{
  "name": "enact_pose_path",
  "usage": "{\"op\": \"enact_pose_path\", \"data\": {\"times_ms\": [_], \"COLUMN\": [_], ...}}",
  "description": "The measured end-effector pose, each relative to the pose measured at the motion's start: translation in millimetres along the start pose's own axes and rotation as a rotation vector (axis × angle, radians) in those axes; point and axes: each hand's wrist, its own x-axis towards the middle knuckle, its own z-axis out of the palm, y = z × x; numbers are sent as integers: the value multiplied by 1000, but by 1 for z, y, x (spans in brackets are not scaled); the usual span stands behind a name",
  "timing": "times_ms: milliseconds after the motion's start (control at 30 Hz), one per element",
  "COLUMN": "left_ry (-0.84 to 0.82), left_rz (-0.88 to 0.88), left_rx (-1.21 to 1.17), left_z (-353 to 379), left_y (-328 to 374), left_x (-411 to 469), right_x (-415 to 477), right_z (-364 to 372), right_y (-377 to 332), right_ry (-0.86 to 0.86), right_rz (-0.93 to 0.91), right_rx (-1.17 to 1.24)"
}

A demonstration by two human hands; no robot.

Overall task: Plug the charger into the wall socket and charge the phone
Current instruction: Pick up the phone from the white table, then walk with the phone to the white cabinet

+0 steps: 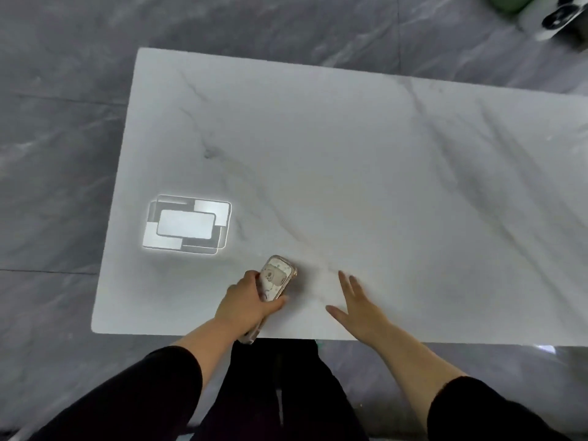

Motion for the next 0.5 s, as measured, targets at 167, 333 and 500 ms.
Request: {"op": "enact_pose_path", "data": {"times_ms": [167, 333, 500], "left_ry": [-57, 18, 294], "left_rz": [-121, -271, -488], "left_rx": [-336, -658, -832], "left_z": [-21, -22, -7], "left_y": [-24, -65, -118], "left_x": [-72, -157, -243], "right_x": [-62, -91, -103], "right_z": [-1, 17, 47], "right_y": [-24, -34, -85], "right_ry": [-59, -266, -456], "right_rz": [-9, -84, -180], "right_rx": [165, -107, -253]}}
